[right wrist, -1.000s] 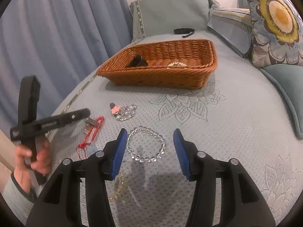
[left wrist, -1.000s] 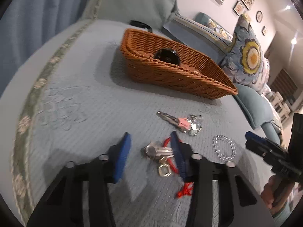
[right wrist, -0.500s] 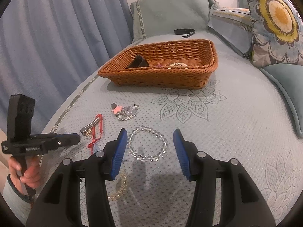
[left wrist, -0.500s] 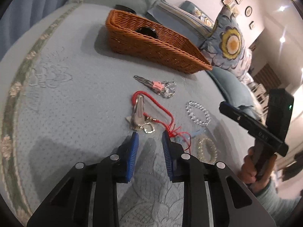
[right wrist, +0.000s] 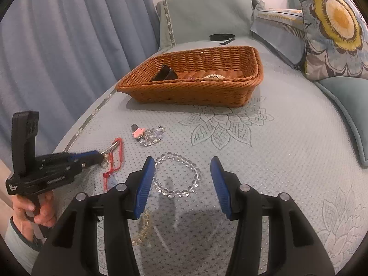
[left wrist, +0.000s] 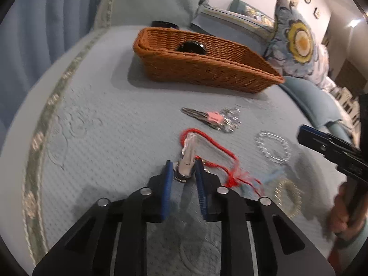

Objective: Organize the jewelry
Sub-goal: 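Grasp the keys with the left gripper while the right grasps the clear bead bracelet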

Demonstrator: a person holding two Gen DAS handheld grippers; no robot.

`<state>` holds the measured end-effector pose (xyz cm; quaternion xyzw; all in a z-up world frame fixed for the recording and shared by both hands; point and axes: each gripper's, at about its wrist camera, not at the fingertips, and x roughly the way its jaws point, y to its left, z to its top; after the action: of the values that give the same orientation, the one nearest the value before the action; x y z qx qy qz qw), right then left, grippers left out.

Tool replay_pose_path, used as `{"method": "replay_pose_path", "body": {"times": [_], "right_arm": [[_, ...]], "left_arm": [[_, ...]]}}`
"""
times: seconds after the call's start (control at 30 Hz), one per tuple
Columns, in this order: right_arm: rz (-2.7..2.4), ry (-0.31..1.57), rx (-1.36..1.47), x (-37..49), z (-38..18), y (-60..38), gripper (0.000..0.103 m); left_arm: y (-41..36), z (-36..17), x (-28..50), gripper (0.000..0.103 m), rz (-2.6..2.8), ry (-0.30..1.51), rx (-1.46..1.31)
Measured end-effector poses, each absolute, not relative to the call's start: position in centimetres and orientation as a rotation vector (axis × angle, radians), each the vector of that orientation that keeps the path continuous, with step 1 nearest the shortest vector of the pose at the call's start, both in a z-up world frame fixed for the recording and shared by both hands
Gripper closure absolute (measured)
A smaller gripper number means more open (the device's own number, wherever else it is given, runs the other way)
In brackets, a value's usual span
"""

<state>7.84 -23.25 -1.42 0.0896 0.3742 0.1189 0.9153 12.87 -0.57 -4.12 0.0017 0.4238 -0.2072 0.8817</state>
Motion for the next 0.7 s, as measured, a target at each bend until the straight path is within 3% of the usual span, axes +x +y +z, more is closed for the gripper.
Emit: {"method": "replay_pose_path", "body": {"times": [0.37, 0.63, 0.7], "right_arm": [[0.216, 0.762, 0.188, 7.9, -1.3, -24.1, 0.056], [0.192, 0.857, 0.084, 10.6, -2.9, -21.6, 0.057], [0.147, 0.907, -0.025, 11.3, -4.0, -19.7, 0.068]], "left_arm": [[-1.0, -3.9, 12.4, 0.088, -0.423, 0.837, 0.052], [1.1, -2.3, 9.5, 0.088, -0.465, 0.804, -0.067], [1.5, -2.1, 9.3, 0.088, -0.465, 0.799, -0.089]]}}
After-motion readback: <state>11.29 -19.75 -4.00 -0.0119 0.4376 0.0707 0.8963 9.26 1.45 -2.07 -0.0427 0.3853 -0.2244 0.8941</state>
